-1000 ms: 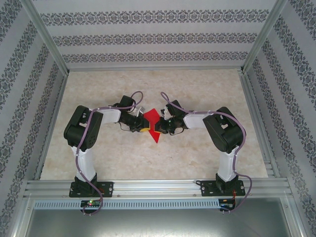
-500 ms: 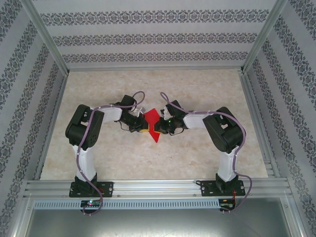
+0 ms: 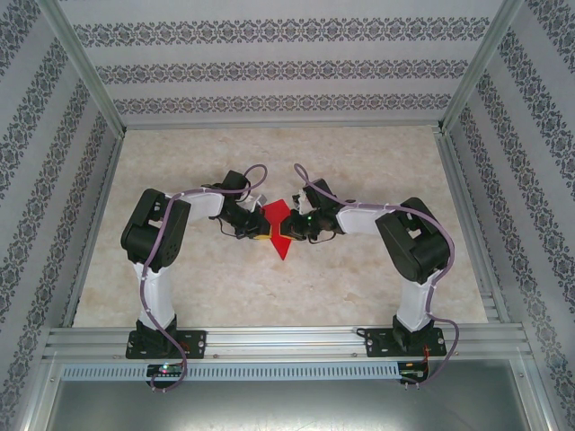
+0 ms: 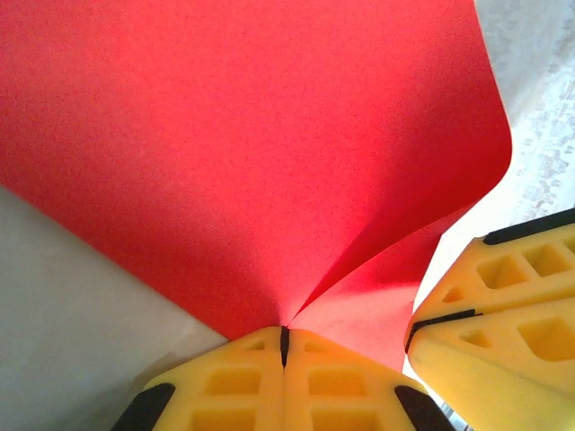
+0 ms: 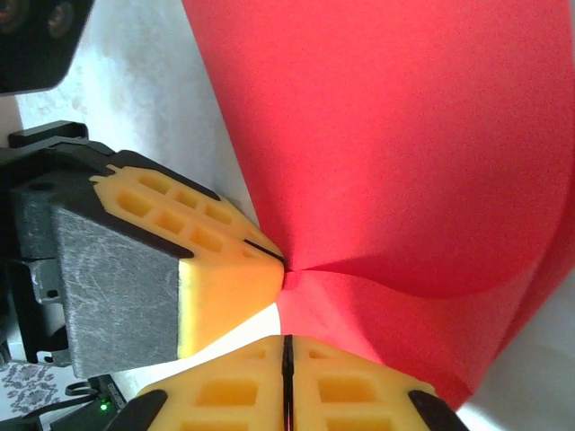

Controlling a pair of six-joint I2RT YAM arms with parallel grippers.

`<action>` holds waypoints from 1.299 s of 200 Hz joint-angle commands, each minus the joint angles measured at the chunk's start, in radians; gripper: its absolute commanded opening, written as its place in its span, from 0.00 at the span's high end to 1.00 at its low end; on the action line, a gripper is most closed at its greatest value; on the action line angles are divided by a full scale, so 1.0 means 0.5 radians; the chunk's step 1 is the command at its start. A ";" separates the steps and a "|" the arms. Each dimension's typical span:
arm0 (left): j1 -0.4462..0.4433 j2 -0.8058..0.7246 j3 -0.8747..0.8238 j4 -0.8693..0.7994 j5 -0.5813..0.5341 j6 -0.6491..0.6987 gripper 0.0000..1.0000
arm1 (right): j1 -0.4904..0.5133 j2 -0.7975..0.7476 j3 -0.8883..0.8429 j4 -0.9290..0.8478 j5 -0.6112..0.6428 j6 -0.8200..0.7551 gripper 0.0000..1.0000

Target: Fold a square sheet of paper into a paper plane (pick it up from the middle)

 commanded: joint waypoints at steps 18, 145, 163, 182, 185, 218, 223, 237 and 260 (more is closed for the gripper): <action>-0.008 0.109 -0.002 -0.179 -0.260 0.094 0.96 | 0.061 -0.002 -0.073 0.076 -0.069 0.047 0.93; -0.012 0.138 0.009 -0.225 -0.319 0.131 0.96 | 0.172 -0.025 -0.180 -0.041 -0.069 -0.041 0.93; -0.012 0.141 0.005 -0.224 -0.316 0.132 0.96 | 0.187 -0.066 -0.189 -0.036 -0.058 -0.023 0.93; -0.009 0.144 0.005 -0.227 -0.319 0.131 0.95 | 0.189 -0.124 -0.200 -0.045 -0.036 -0.016 0.92; -0.008 0.144 0.002 -0.225 -0.317 0.132 0.96 | 0.191 -0.132 -0.203 -0.043 -0.033 -0.014 0.92; -0.011 0.159 0.007 -0.224 -0.317 0.130 0.96 | 0.227 -0.139 -0.238 -0.008 -0.037 0.013 0.91; -0.011 0.162 0.012 -0.224 -0.313 0.131 0.96 | 0.230 -0.133 -0.240 -0.007 -0.041 0.016 0.91; -0.010 0.163 0.010 -0.222 -0.313 0.131 0.96 | 0.247 -0.111 -0.242 -0.002 -0.037 0.017 0.91; -0.008 0.163 0.007 -0.224 -0.319 0.136 0.96 | 0.250 -0.059 -0.245 0.009 -0.034 0.013 0.91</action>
